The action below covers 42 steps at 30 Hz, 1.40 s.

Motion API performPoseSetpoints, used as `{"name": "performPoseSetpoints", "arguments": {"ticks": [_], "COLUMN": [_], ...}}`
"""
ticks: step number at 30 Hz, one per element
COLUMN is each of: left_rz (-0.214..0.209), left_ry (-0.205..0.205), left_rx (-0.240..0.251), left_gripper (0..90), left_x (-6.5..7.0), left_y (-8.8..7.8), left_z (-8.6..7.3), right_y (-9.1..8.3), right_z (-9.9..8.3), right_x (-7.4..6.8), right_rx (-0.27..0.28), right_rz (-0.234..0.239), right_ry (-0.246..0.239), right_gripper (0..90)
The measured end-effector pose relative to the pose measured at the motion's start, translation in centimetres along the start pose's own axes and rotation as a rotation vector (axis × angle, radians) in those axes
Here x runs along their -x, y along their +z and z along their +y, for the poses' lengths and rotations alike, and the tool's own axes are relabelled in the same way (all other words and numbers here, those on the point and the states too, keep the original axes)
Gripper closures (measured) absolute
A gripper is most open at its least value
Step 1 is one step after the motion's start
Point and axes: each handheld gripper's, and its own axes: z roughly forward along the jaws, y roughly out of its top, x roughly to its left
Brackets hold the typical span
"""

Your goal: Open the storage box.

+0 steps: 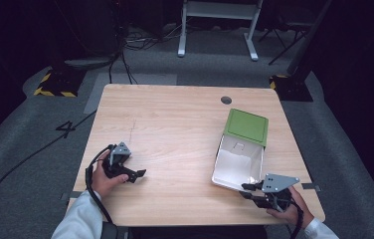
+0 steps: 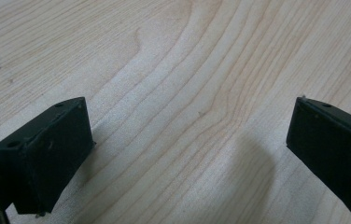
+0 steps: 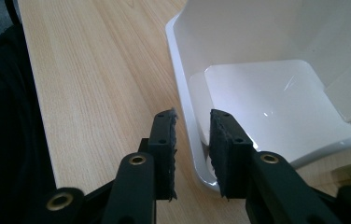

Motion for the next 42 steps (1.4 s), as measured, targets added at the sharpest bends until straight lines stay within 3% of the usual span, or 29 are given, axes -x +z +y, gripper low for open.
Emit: {"name": "performPoseSetpoints", "arguments": {"ticks": [7, 9, 13, 23, 27, 33, 36, 42], "left_rz": [-0.001, -0.001, -0.003, -0.007, -0.006, -0.009, -0.009, -0.009], "left_ry": [-0.001, -0.001, -0.002, -0.004, -0.002, -0.005, -0.005, -0.005], "left_rx": [0.001, 0.001, 0.003, 0.004, 0.003, 0.003, 0.006, 0.003], "left_gripper": [0.5, 0.4, 0.5, 0.5, 0.5, 0.5, 0.4, 0.5], "left_x": [0.0, 0.0, 0.0, -0.1, -0.1, -0.2, -0.2, -0.2], "left_y": [0.0, 0.0, 0.0, -0.1, -0.1, -0.1, -0.1, -0.1], "left_z": [0.0, 0.0, 0.0, 0.0, 0.0, 0.0, 0.0, 0.0], "right_y": [0.0, -0.2, -0.7, -2.7, -4.0, -5.7, -6.0, -5.8], "right_z": [0.0, 0.1, 0.4, 1.9, 2.3, 2.1, 1.8, 0.8], "right_x": [-0.1, 0.0, 0.0, -0.3, -0.2, 1.0, 1.6, 2.3], "right_rx": [0.001, 0.003, 0.038, 0.125, 0.170, 0.225, 0.221, 0.183], "right_rz": [0.003, 0.025, 0.037, 0.017, -0.007, -0.096, -0.123, -0.196], "right_ry": [-0.004, -0.007, -0.007, -0.031, -0.038, -0.001, 0.025, 0.027], "right_gripper": [69.2, 65.7, 59.5, 46.9, 40.7, 33.6, 31.2, 23.9]}}
